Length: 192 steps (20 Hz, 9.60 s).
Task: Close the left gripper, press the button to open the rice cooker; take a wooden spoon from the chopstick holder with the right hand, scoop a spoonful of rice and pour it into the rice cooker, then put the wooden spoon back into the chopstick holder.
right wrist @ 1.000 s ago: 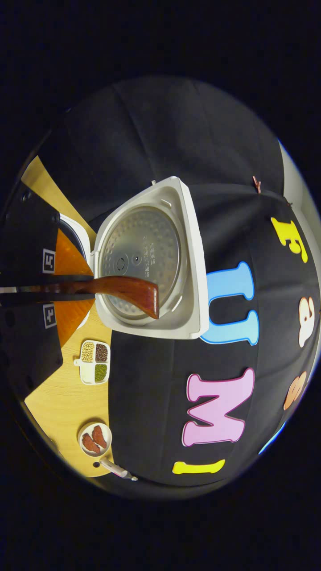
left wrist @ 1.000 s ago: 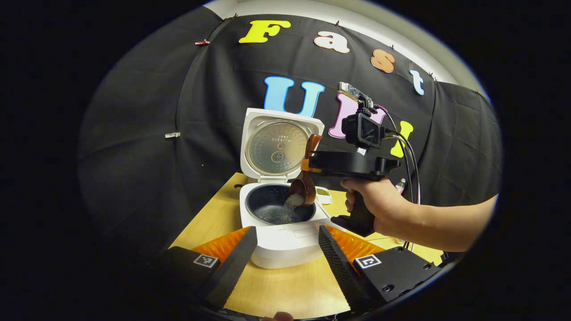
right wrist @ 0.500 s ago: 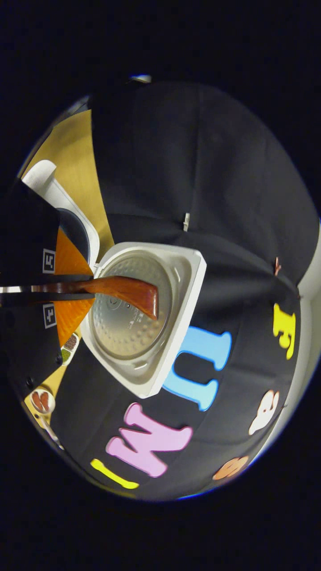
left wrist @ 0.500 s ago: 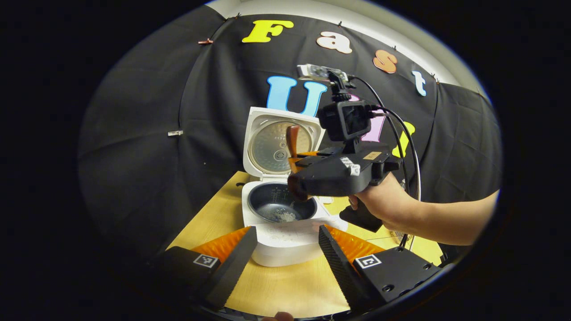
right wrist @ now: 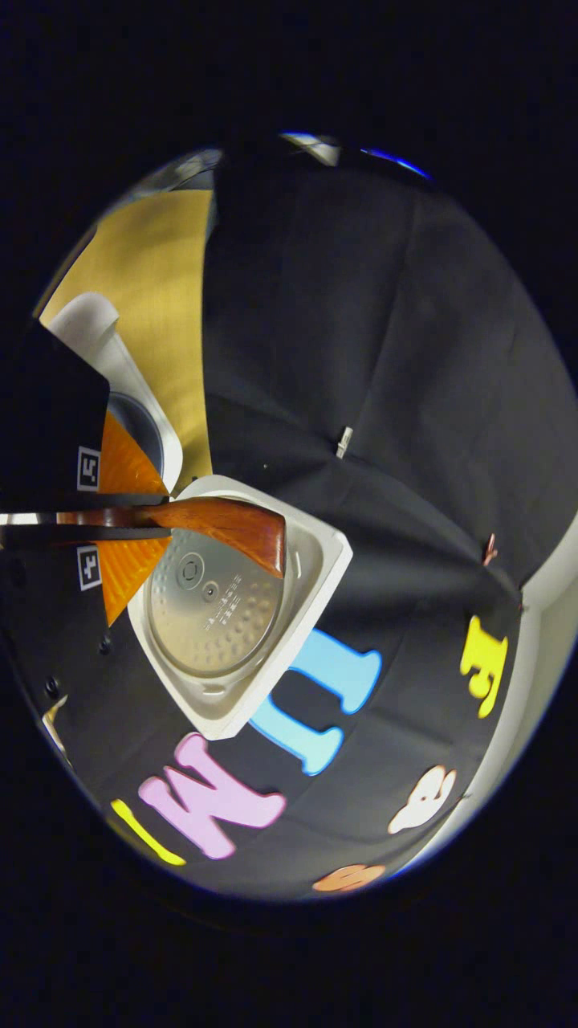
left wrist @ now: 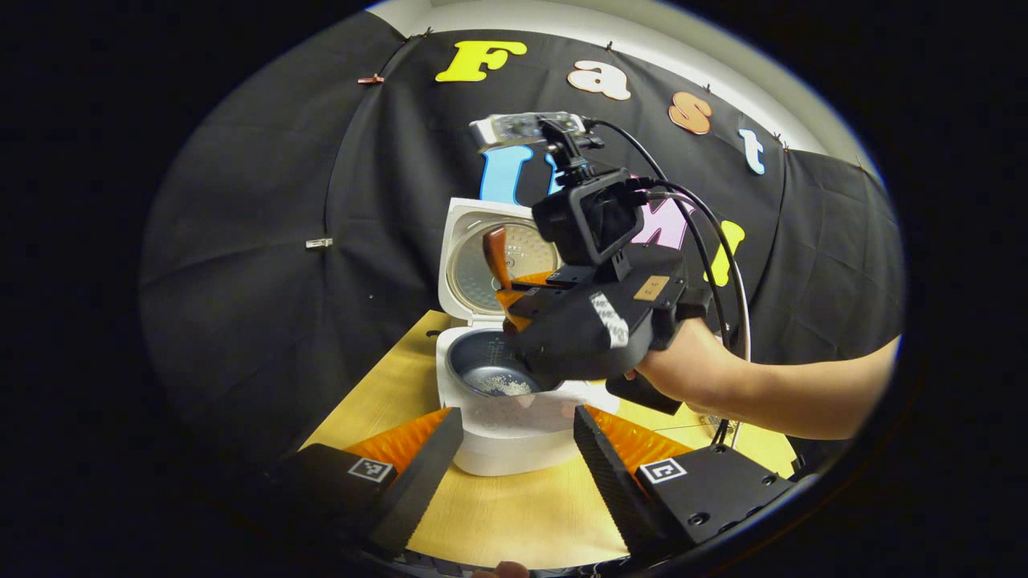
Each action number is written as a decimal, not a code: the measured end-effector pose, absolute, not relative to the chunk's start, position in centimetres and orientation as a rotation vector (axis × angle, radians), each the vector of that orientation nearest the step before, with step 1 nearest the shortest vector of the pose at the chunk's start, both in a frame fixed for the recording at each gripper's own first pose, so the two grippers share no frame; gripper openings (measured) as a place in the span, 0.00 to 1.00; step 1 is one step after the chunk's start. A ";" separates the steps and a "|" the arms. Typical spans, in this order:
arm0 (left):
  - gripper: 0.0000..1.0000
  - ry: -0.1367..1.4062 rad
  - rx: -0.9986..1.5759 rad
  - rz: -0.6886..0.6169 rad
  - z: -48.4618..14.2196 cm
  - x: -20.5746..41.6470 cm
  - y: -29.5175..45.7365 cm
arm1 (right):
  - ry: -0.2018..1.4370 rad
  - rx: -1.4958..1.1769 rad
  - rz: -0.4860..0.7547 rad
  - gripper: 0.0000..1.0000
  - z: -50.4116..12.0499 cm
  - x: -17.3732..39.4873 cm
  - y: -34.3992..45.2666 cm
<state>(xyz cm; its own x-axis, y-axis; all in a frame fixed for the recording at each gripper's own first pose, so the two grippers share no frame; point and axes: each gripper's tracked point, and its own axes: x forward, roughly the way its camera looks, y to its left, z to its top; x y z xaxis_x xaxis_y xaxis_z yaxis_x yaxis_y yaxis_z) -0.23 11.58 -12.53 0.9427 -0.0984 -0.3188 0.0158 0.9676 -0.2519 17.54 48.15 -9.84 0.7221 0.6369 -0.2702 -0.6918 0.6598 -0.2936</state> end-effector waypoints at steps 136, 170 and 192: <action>0.99 0.466 -0.098 0.289 -17.3 16.4 8.0 | 0.412 0.081 0.103 0.99 -13.2 1.5 -10.8; 0.95 0.183 -0.122 0.076 -8.0 9.6 0.9 | 0.265 0.068 0.149 0.99 -7.2 4.1 -7.1; 0.95 -0.018 -0.013 -0.187 2.9 0.8 -9.7 | 0.019 0.061 0.142 0.98 2.5 1.9 -6.0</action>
<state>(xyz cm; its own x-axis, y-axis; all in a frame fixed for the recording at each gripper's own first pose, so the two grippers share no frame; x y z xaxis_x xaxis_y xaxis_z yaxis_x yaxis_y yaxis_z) 0.75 -9.73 2.93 0.9824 -0.1857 0.0188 0.1859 0.9825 -0.0117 1.90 -5.95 2.45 0.9898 0.1418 -0.0141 -0.1407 0.9881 0.0618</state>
